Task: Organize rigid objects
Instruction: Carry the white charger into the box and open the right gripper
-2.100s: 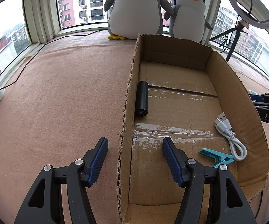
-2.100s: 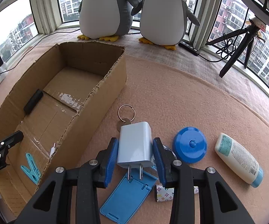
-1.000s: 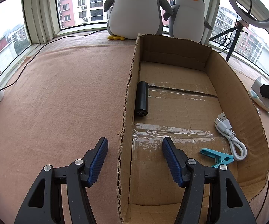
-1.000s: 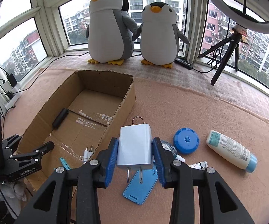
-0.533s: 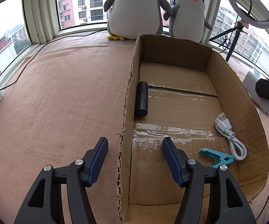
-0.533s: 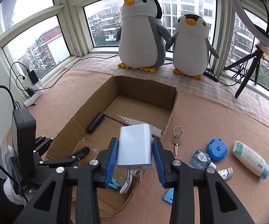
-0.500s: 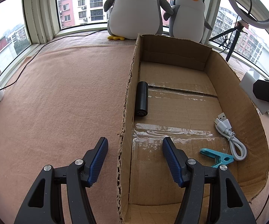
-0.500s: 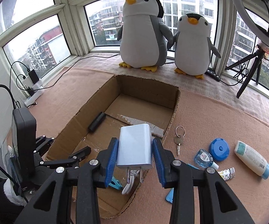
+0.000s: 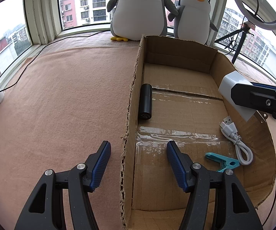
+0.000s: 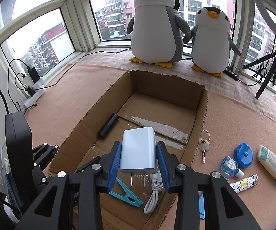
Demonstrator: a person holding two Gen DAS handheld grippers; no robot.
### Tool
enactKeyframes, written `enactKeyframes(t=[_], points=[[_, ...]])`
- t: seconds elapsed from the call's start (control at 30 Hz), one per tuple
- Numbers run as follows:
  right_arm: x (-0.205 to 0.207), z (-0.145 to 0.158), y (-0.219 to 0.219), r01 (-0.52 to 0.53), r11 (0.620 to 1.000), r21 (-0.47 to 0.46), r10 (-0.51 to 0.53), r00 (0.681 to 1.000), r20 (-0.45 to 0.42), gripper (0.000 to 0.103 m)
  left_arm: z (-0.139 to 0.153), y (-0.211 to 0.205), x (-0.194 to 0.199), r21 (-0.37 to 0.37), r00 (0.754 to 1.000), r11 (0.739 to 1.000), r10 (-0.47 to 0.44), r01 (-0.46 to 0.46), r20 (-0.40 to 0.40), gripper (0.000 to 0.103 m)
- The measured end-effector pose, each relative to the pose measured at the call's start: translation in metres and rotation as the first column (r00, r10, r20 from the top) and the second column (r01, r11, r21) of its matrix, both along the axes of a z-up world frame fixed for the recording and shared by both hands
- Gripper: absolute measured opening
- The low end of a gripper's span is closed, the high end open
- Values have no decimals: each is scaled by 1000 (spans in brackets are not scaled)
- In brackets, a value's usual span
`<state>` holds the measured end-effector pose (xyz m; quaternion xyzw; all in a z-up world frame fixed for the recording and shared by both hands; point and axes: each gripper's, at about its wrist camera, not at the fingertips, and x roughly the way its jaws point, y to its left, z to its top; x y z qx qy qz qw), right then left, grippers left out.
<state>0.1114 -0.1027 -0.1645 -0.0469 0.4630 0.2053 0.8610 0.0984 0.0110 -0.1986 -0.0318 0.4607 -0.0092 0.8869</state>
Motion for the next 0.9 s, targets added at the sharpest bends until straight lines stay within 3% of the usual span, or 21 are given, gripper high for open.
enactKeyframes(t=[0.3,0.43,0.9], points=[[-3,9,8,4,999,-46,-2,999,52,36,0,0,0,0,1000,1000,0,0,0,65],[-5,15,9,19,998,-66,-14,996,86,48,0,0,0,1,1000,1000,-2,2,1,65],[-11,29,2,44,995,-84,-32,990,137,49,1,0,0,5,1000,1000,-3,3,1,65]])
